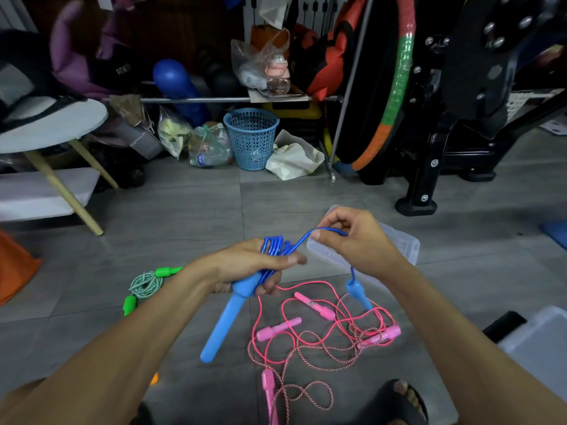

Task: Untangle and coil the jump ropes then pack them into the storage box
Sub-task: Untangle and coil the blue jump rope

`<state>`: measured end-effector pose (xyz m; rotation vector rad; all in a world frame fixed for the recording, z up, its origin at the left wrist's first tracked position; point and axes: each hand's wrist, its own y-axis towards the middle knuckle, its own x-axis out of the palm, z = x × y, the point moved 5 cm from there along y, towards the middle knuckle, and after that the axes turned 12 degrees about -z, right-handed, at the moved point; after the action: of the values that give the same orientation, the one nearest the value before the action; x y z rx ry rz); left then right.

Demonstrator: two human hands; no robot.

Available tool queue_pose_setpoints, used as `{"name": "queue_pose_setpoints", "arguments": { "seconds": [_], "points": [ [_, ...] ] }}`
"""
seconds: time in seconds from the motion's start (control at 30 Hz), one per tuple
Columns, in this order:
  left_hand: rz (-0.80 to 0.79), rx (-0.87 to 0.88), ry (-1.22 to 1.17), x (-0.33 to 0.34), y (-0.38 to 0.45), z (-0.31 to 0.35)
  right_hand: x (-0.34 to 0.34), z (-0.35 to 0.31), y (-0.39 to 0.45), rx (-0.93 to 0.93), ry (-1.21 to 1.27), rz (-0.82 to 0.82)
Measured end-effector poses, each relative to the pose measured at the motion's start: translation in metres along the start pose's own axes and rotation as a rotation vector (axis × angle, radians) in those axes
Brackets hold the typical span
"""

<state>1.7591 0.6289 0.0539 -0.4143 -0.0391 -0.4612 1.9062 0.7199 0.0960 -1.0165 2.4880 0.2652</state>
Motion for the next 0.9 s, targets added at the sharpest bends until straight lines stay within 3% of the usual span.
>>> {"name": "queue_pose_setpoints", "arguments": {
  "seconds": [0.07,0.17,0.33,0.43,0.57,0.7,0.8,0.9],
  "points": [
    [-0.125,0.041,-0.06,0.01,-0.003,0.004,-0.006,0.004,0.0,0.007,0.009,0.087],
    [-0.135,0.172,-0.245,0.012,-0.004,0.011,-0.017,0.012,0.002,0.047,-0.006,0.16],
    [-0.093,0.448,-0.665,-0.005,-0.008,0.021,-0.018,0.03,0.003,0.14,0.11,0.01],
    [-0.045,0.567,-0.765,-0.012,-0.01,0.026,-0.012,0.031,0.004,0.171,0.132,-0.025],
    [0.12,0.592,-0.808,-0.018,-0.013,0.026,0.005,0.023,0.001,0.205,0.058,-0.17],
    [0.404,0.565,-0.788,-0.027,-0.014,0.025,0.03,0.009,-0.006,0.192,0.011,-0.39],
    [0.593,0.564,-0.693,-0.036,-0.014,0.02,0.042,0.001,-0.011,0.17,-0.061,-0.476],
    [0.73,0.446,-0.481,-0.041,-0.01,0.012,0.047,-0.007,-0.013,0.092,-0.112,-0.474]
  ]
}}
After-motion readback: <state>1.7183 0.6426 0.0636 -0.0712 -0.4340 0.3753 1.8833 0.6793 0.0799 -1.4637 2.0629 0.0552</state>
